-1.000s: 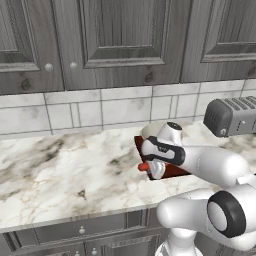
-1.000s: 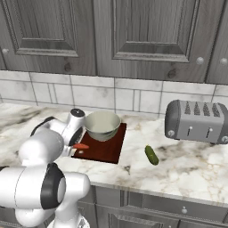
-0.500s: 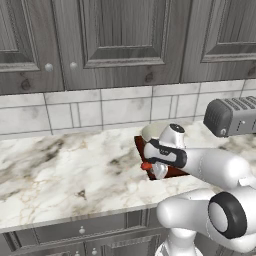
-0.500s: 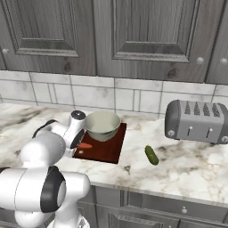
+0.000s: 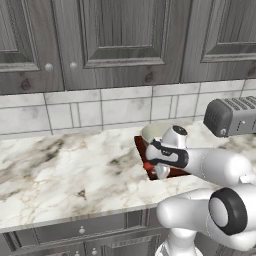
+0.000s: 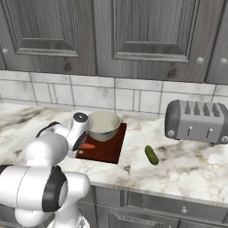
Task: Place the two vegetables and bowl onto the tray for setting up a vegetable dip station.
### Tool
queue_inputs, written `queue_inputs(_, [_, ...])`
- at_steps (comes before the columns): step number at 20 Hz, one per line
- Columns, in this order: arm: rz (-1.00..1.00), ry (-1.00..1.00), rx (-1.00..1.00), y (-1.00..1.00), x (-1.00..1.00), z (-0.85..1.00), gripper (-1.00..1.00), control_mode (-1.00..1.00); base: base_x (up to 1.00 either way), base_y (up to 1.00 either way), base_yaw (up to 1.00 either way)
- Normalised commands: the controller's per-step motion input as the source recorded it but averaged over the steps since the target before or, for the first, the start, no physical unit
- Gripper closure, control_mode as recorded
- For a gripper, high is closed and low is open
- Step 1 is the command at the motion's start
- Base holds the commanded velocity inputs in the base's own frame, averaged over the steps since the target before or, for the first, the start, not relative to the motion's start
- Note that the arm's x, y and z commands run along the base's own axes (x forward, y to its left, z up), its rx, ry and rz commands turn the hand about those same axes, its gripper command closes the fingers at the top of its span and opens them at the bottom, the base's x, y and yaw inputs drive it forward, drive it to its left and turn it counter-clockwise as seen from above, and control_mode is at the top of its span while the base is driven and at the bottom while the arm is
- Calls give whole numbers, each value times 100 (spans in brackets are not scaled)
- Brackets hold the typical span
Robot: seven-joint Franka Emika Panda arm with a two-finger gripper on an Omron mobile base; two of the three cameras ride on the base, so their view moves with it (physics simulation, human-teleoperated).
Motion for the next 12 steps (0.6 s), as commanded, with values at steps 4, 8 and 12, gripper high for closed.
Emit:
queue_inputs(4, [0,0,0,-13,11,-3,100,-100,0,0,0])
queue_inputs(8, [0,0,0,-12,9,-5,100,-100,0,0,0])
queue_inputs(12, [0,0,0,-11,9,-6,100,-100,0,0,0])
